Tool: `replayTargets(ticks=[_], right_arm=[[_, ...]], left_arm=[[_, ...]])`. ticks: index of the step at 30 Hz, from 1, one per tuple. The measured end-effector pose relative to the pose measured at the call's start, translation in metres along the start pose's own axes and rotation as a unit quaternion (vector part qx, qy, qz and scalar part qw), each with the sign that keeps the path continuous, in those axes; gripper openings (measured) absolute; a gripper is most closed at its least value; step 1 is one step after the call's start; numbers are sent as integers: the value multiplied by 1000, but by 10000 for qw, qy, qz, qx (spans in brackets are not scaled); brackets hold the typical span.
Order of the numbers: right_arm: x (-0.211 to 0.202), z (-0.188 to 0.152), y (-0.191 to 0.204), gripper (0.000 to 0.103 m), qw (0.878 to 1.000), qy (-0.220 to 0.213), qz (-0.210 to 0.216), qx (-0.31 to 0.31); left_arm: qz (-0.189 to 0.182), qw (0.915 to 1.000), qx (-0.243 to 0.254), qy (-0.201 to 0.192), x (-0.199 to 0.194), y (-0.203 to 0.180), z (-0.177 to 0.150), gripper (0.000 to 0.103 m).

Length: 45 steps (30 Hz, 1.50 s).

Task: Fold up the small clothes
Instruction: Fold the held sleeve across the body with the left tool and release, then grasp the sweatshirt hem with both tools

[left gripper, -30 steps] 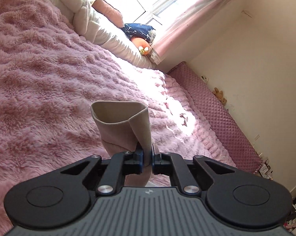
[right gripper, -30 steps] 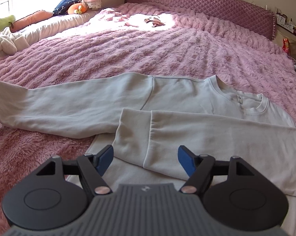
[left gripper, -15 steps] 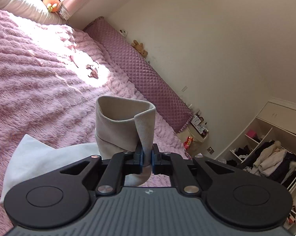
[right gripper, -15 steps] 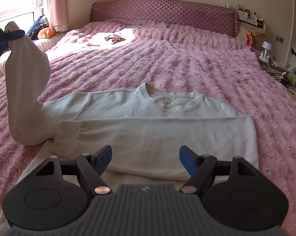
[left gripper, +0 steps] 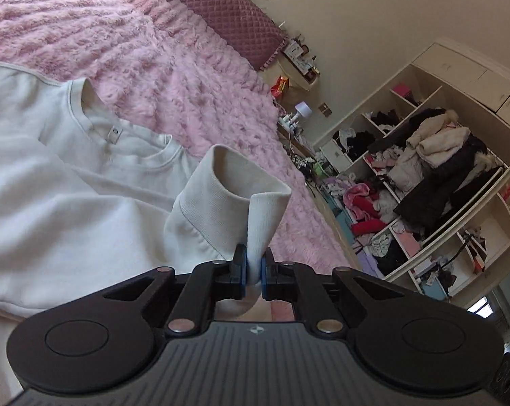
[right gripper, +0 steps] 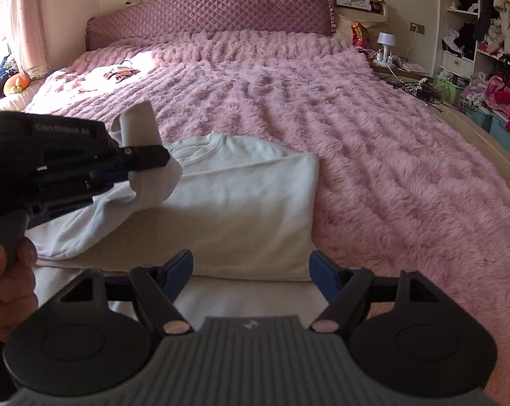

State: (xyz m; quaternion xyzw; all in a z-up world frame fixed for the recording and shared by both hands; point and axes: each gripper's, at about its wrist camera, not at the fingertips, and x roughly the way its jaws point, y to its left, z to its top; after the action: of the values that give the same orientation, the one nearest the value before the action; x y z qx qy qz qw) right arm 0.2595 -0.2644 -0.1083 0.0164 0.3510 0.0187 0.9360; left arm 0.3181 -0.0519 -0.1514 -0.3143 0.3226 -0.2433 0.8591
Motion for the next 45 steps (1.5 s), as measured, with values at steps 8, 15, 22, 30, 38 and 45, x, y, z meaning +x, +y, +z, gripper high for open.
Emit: replayTargets(ticks=[8, 15, 22, 30, 38, 45], right_arm=[[6, -3, -41, 72, 9983, 52, -244, 521], [19, 4, -45, 71, 9930, 55, -38, 1183], [40, 11, -14, 49, 9972, -65, 348, 659], [73, 20, 8, 40, 9982, -175, 576, -40], [86, 19, 16, 0, 9977, 41, 668, -58], [79, 23, 14, 0, 9975, 65, 701, -56]], left_arm=[[355, 9914, 484, 1165, 23, -9, -39, 37], [194, 9916, 1029, 755, -66, -16, -16, 64], [1443, 9848, 927, 259, -140, 47, 19, 66], [2417, 9630, 1192, 10, -191, 101, 38, 66], [2998, 9230, 2397, 253, -183, 110, 27, 67], [3301, 8699, 3614, 614, -171, 111, 26, 67]])
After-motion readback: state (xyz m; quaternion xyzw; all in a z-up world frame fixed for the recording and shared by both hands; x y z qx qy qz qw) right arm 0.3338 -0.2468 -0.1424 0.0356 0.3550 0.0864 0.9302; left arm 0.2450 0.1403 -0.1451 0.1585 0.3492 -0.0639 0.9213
